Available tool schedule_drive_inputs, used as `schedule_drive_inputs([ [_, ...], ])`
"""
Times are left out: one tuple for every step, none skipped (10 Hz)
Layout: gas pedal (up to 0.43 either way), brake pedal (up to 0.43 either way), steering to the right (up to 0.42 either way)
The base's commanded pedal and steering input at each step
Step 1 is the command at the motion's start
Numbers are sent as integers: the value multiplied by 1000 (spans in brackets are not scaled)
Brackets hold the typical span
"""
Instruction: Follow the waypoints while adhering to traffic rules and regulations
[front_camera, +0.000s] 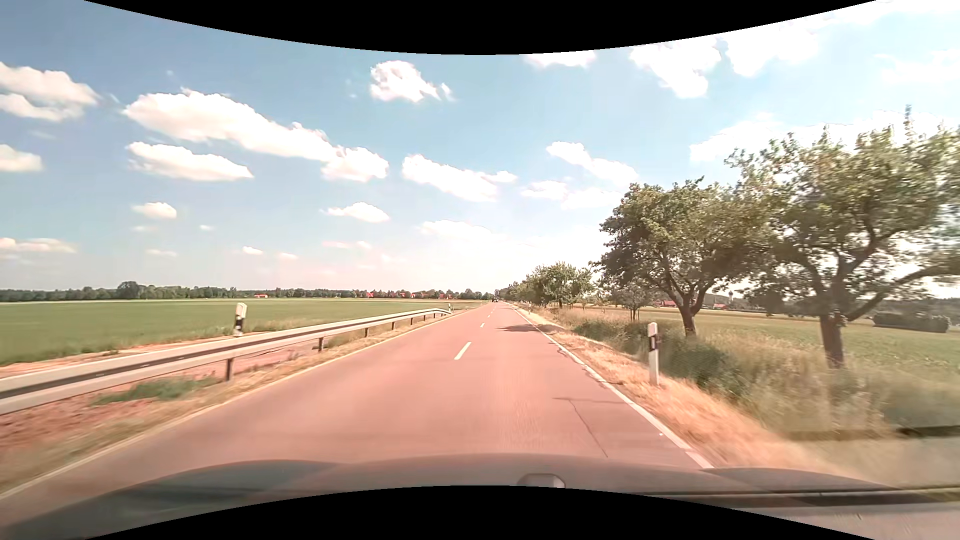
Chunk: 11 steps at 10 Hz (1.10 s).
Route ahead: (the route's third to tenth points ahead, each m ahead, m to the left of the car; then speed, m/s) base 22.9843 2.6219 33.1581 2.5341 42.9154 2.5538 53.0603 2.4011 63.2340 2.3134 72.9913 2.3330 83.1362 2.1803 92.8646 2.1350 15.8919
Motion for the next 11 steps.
schedule_drive_inputs([
  [59,0,1],
  [67,0,1],
  [87,0,1],
  [98,0,1],
  [98,0,1],
  [118,0,1],
  [118,0,2],
  [150,0,2],
  [169,0,3],
  [177,0,3],
  [189,0,3],
])
